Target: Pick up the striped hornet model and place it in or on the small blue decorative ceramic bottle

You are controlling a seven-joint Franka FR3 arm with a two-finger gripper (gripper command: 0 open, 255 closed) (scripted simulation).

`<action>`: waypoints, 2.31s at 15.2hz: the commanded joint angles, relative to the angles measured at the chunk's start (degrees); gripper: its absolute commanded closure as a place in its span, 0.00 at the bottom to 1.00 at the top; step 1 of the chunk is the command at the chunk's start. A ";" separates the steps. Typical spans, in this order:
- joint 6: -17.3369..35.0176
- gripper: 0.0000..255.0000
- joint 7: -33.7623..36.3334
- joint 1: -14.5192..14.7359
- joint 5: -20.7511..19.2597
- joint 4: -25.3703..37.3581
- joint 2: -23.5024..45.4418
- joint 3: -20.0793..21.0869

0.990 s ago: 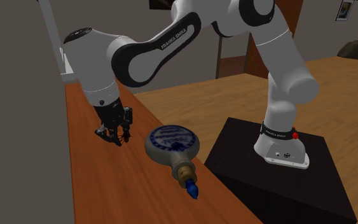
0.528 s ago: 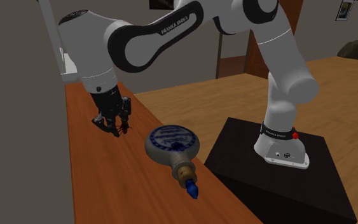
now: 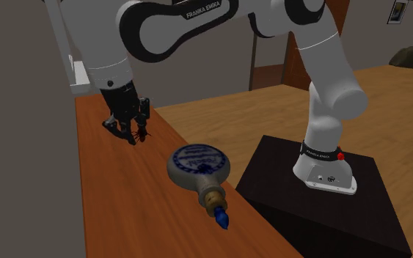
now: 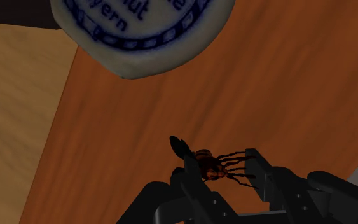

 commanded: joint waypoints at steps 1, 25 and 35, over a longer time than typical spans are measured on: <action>-1.56 1.00 -0.33 0.20 0.19 1.42 -0.21 0.10; -9.59 1.00 -1.06 -1.67 6.53 -1.90 -13.10 3.01; -3.11 1.00 -1.29 -3.82 17.07 -23.44 -31.62 4.59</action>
